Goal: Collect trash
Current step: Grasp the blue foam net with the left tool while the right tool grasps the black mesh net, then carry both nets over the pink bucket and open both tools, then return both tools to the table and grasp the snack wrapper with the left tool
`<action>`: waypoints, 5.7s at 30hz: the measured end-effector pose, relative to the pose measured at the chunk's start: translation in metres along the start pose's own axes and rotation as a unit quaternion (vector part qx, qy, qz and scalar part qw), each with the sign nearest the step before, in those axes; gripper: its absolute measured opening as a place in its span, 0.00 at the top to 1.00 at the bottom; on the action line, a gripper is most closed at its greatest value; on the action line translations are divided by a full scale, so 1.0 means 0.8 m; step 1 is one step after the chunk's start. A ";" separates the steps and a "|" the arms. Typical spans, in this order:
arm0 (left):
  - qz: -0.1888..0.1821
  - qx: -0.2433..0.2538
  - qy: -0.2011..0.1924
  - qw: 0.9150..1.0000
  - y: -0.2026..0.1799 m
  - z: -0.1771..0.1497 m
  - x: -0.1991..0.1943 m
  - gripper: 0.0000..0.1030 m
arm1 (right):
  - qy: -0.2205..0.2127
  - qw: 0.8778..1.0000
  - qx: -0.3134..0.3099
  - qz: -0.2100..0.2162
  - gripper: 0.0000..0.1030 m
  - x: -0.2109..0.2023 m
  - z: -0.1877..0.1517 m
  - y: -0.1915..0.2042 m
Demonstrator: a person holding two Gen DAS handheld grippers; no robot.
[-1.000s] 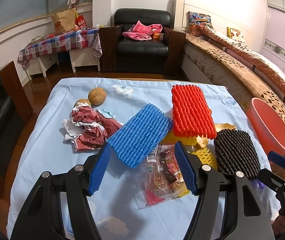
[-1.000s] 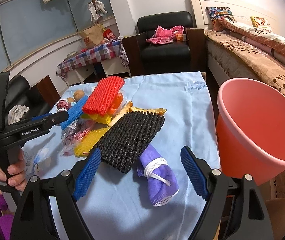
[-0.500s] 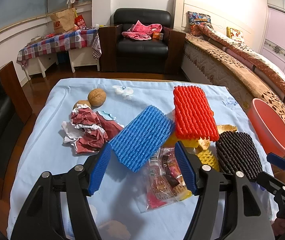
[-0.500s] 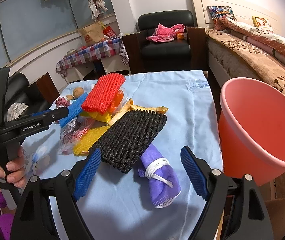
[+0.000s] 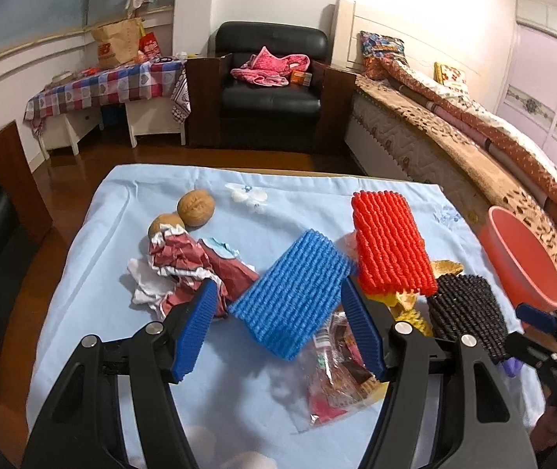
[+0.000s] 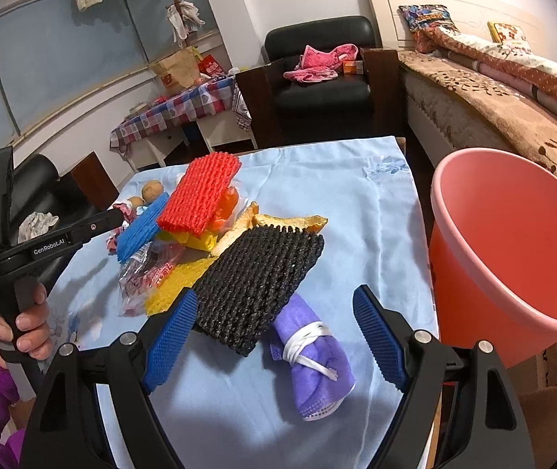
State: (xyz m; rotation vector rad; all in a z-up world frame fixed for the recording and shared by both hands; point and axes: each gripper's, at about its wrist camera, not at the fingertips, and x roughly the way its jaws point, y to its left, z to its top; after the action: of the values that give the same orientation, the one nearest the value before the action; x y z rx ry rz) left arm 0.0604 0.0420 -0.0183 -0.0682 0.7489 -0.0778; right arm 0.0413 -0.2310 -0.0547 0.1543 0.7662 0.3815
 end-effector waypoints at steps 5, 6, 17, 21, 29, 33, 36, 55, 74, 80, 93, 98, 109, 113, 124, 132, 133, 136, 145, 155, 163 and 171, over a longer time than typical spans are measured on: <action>-0.010 0.016 0.016 1.000 0.002 0.001 0.022 0.42 | 0.004 1.000 0.005 0.000 0.27 0.003 0.001 -0.004; -0.014 0.017 0.023 1.000 0.003 0.002 0.028 0.45 | 0.006 1.000 0.008 0.001 0.28 0.004 0.001 -0.005; -0.050 0.007 0.044 0.998 0.011 -0.007 0.037 0.90 | 0.019 0.999 0.031 0.014 0.32 0.015 0.005 -0.014; -0.062 0.001 0.033 0.998 0.011 -0.009 0.024 0.92 | 0.026 0.999 0.037 0.025 0.37 0.020 0.007 -0.013; -0.082 -0.020 0.009 0.996 0.010 -0.008 -0.010 0.93 | 0.043 0.995 0.068 0.050 0.45 0.034 0.015 -0.018; -0.089 -0.028 0.001 0.996 0.008 -0.007 -0.023 0.93 | 0.059 0.994 0.077 0.052 0.47 0.048 0.017 -0.018; -0.092 -0.031 -0.001 0.995 0.006 -0.009 -0.029 0.93 | 0.069 0.992 0.085 0.057 0.56 0.055 0.017 -0.020; -0.108 -0.025 -0.045 0.993 -0.023 0.013 -0.082 0.93 | -0.012 0.991 0.103 0.090 0.86 -0.018 0.032 -0.052; -0.213 0.084 -0.016 0.973 -0.229 0.057 -0.041 0.93 | -0.091 0.982 0.157 -0.048 0.86 -0.126 0.027 -0.177; -0.237 0.103 0.013 0.966 -0.292 0.056 0.003 0.93 | -0.091 0.980 0.152 -0.090 0.86 -0.128 0.021 -0.201; -0.238 0.109 0.075 0.962 -0.342 0.033 0.065 0.92 | -0.080 0.977 0.165 -0.112 0.86 -0.105 0.012 -0.240; -0.229 0.093 0.097 0.964 -0.339 0.030 0.076 0.85 | -0.075 0.978 0.161 -0.113 0.85 -0.101 0.007 -0.237; -0.225 0.083 0.087 0.967 -0.327 0.027 0.069 0.59 | -0.071 0.979 0.148 -0.123 0.63 -0.097 0.005 -0.229; -0.226 0.077 0.082 0.968 -0.320 0.027 0.064 0.59 | -0.071 0.979 0.147 -0.122 0.62 -0.099 0.005 -0.227; -0.223 0.048 0.035 0.973 -0.275 0.038 0.021 0.59 | -0.111 0.985 0.077 -0.106 0.36 -0.132 0.009 -0.154; -0.214 0.020 0.003 0.977 -0.226 0.040 -0.012 0.59 | -0.111 0.986 0.051 -0.110 0.31 -0.164 0.005 -0.096; -0.216 0.016 -0.001 0.976 -0.219 0.042 -0.016 0.59 | -0.110 0.987 0.046 -0.112 0.31 -0.168 0.005 -0.088; -0.215 0.012 -0.013 0.976 -0.200 0.046 -0.027 0.59 | -0.113 0.987 0.028 -0.111 0.31 -0.173 0.008 -0.067; -0.156 0.000 -0.063 0.986 -0.116 0.056 -0.058 0.59 | -0.061 0.996 -0.035 -0.050 0.42 -0.136 0.005 -0.013; -0.109 -0.031 -0.048 0.992 -0.030 0.040 -0.064 0.59 | -0.006 0.997 -0.076 -0.010 0.46 -0.078 0.008 0.010; -0.081 -0.044 0.017 0.996 -0.014 0.002 -0.034 0.59 | 0.020 0.997 -0.075 0.011 0.47 -0.045 0.007 0.003; -0.063 -0.052 0.072 0.994 -0.022 -0.030 -0.002 0.59 | 0.034 0.997 -0.066 0.024 0.47 -0.029 0.010 0.000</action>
State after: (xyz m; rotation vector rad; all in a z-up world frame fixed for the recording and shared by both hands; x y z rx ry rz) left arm 0.0420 0.0241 -0.0330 -0.2108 0.8931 -0.1665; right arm 0.0319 -0.2399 -0.0337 0.0358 0.8021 0.4835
